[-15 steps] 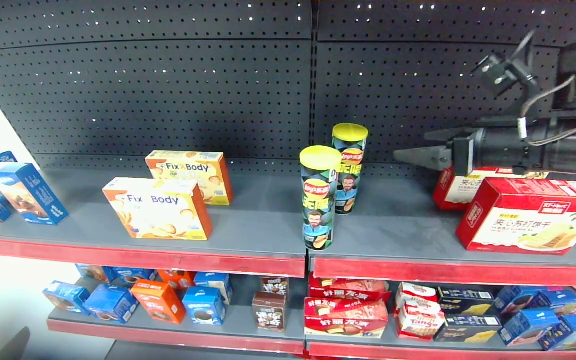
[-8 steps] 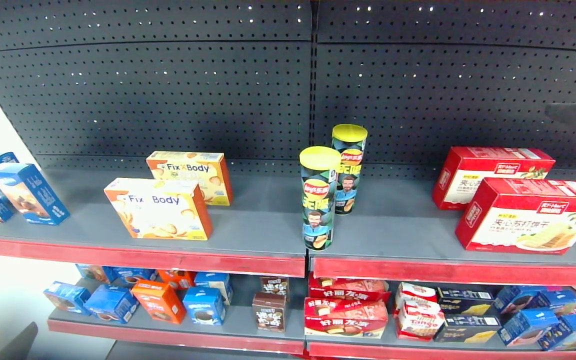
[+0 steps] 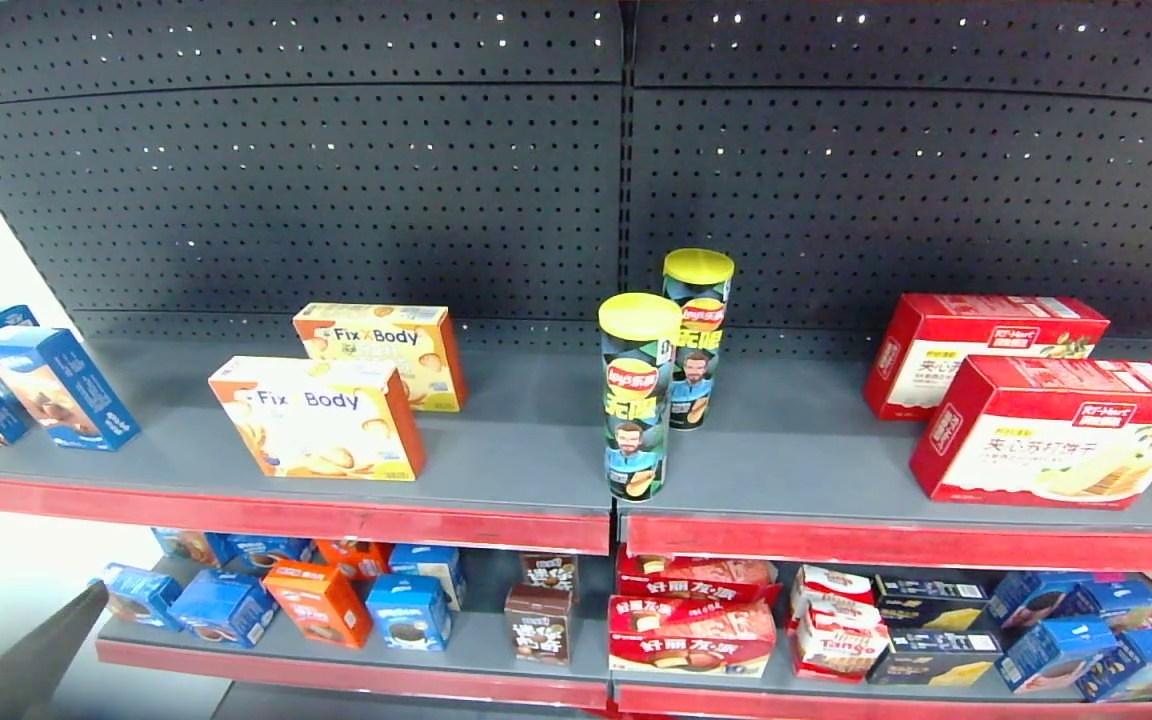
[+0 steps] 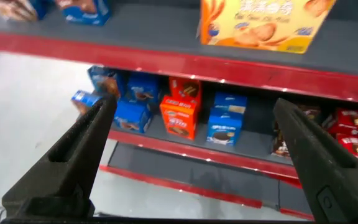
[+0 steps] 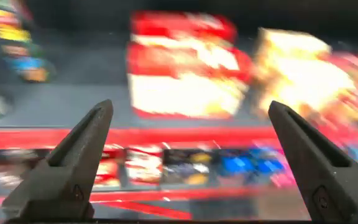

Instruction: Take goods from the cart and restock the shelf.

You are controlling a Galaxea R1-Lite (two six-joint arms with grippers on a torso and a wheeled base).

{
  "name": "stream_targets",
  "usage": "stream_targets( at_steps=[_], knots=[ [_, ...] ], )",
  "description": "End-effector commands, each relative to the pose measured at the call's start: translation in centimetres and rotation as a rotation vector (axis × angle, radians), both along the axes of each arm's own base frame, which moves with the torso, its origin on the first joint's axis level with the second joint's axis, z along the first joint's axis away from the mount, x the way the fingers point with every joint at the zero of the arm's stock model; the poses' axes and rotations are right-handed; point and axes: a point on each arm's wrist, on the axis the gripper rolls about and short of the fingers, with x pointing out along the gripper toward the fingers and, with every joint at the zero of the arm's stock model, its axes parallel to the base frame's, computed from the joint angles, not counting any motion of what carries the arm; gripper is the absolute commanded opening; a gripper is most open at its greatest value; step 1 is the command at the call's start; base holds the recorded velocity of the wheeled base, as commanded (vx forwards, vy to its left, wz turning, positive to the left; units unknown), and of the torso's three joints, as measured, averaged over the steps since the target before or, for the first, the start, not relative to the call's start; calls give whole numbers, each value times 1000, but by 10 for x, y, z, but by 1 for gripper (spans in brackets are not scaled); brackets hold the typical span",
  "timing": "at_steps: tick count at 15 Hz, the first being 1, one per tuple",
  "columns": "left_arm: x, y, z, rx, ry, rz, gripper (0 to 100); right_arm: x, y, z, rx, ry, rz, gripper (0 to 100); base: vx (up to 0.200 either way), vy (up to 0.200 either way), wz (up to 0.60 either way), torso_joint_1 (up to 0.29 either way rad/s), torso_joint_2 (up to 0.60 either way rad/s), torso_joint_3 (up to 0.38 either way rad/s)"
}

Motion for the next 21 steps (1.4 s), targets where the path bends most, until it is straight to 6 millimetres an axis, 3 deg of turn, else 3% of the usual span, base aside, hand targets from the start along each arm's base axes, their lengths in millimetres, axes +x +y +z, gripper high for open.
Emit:
stream_targets(
  at_steps=[1,7,11,12,13,16,21],
  knots=[
    [31,-3,10,2,54,-102,100,-29,-15,-6,29,-58,-150,100,0,0,0,0,0,0],
    [91,-30,36,14,64,-314,100,-31,-15,-6,27,-59,-211,100,0,0,0,0,0,0],
    [156,-83,50,19,70,-511,100,-37,-16,-4,28,-76,-315,100,0,0,0,0,0,0],
    [161,-86,49,20,73,-517,100,-37,-16,-4,27,-74,-321,100,0,0,0,0,0,0],
    [191,-109,48,22,77,-565,100,-44,-16,-4,26,-75,-364,100,0,0,0,0,0,0],
    [234,-139,42,21,51,-563,100,-61,-17,-6,21,-67,-412,100,0,0,0,0,0,0],
    [251,-156,38,-35,51,-529,100,-73,-18,-10,16,-51,-420,100,0,0,0,0,0,0]
  ],
)
